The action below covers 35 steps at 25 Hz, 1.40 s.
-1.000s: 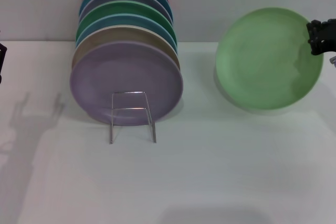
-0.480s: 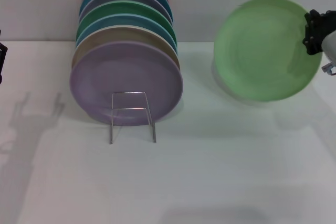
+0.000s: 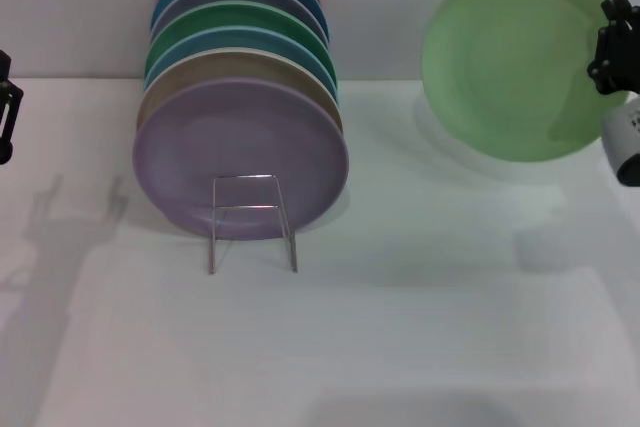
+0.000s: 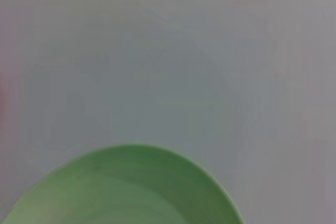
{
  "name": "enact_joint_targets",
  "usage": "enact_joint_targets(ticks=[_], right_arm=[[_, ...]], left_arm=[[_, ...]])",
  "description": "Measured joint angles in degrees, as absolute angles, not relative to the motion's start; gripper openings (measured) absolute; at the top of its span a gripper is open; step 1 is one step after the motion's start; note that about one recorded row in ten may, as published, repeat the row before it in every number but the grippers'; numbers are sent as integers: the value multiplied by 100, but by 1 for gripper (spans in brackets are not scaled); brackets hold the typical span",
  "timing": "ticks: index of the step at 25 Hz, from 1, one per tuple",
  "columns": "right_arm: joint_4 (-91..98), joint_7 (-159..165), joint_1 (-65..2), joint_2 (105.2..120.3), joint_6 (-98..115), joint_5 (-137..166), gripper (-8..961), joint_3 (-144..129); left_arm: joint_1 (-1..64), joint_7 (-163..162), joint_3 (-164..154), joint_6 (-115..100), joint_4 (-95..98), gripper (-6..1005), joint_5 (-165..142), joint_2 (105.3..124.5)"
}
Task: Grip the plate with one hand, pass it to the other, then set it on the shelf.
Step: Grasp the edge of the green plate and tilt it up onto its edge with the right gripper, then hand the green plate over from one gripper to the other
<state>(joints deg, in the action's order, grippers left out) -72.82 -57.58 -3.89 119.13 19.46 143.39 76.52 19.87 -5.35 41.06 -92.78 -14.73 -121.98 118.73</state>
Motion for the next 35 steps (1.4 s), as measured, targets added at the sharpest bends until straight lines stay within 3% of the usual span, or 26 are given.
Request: enact_joint_targets(ticks=[8, 23, 35], right_arm=[[-5891, -4610, -747, 11899, 3897, 14346, 16, 7207], [-4090, -2303, -1319, 11909, 5597, 14360, 17, 6850], [-3165, -1386, -1371, 11896, 6695, 14645, 16, 6616]], left_arm=[[1965, -572, 4069, -9230, -1548, 745, -12201, 11885], [1985, -580, 4051, -8925, -1658, 745, -12209, 11882], [2005, -580, 3691, -8789, -1824, 745, -12207, 11891]])
